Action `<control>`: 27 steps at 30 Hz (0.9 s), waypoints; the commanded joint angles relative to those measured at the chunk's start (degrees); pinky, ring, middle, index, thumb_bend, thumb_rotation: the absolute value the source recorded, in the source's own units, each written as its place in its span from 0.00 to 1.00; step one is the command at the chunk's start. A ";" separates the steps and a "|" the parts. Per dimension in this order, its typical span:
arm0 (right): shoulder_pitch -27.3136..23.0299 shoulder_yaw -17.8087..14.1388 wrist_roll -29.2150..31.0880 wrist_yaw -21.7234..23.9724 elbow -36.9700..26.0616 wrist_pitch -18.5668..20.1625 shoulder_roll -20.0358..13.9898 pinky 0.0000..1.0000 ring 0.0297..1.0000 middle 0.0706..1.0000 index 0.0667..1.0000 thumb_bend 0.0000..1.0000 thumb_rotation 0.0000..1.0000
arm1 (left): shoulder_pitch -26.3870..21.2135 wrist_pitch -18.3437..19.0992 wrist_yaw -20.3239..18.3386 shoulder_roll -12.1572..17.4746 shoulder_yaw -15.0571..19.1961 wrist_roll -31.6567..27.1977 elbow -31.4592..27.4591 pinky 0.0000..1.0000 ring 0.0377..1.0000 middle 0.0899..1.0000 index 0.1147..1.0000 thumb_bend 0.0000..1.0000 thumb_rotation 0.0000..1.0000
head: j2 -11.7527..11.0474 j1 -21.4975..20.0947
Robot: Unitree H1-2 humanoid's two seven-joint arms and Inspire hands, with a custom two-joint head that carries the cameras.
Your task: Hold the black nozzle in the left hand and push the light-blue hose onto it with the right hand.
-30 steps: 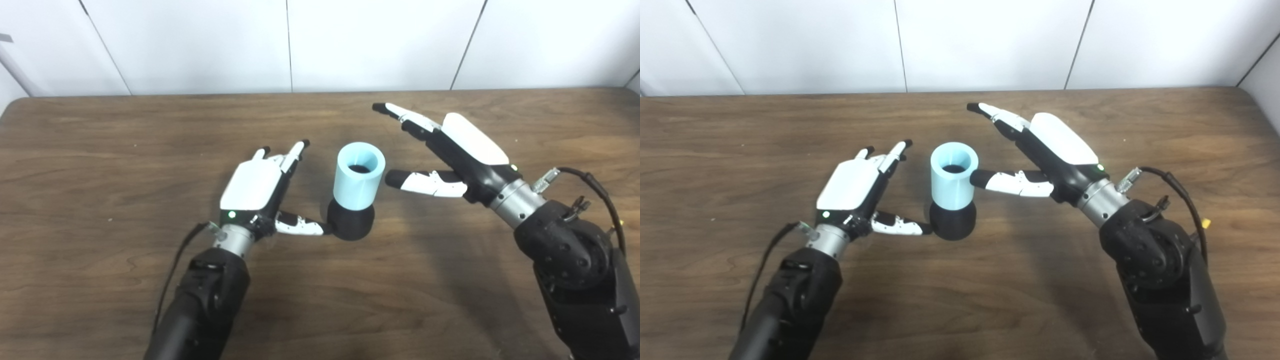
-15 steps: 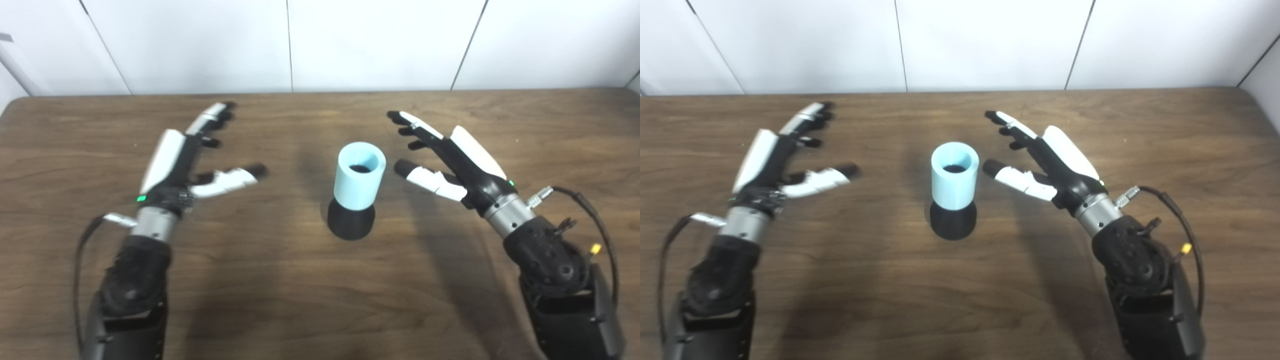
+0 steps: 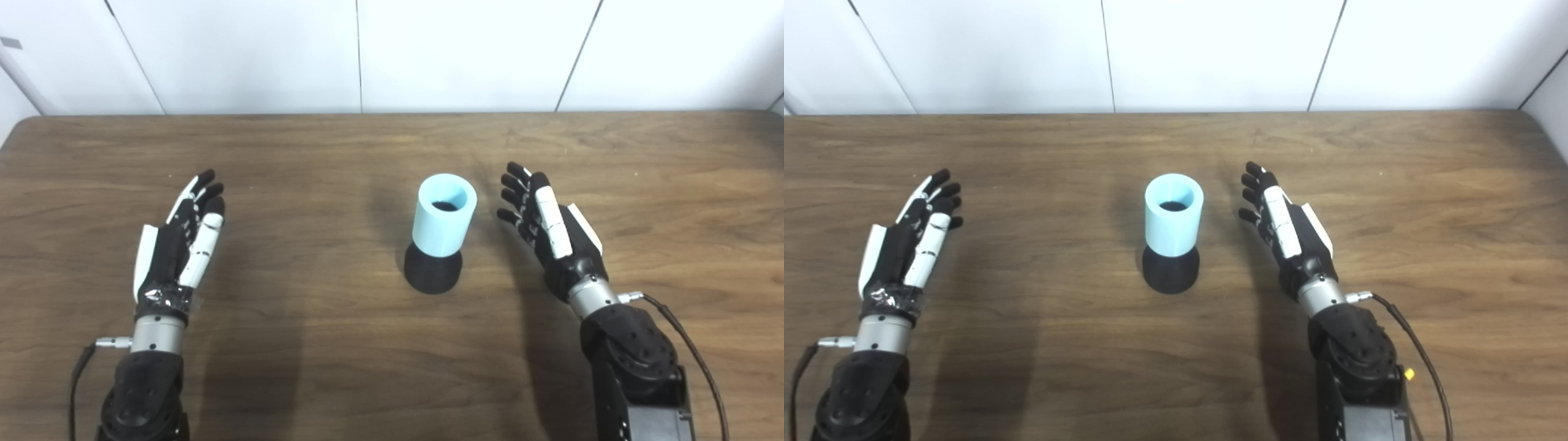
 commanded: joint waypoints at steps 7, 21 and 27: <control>-1.64 0.03 1.88 -3.15 4.18 -6.70 -2.97 0.91 0.93 0.95 0.95 0.57 1.00 | -2.62 -1.17 2.71 -2.71 2.11 -7.96 3.37 0.93 0.88 0.88 0.89 0.40 0.95 | -1.85 1.82; -2.91 1.66 1.42 -4.79 11.39 -14.52 -5.60 0.89 0.92 0.93 0.94 0.54 1.00 | -2.69 -6.09 4.61 -1.21 -1.11 -4.69 8.45 0.88 0.88 0.88 0.89 0.39 1.00 | -7.33 3.49; -2.69 2.08 1.79 -5.73 12.92 -15.56 -5.71 0.87 0.91 0.91 0.94 0.53 1.00 | -2.62 -6.87 4.32 -0.71 -1.90 -4.36 10.36 0.88 0.88 0.88 0.91 0.39 0.99 | -9.67 3.67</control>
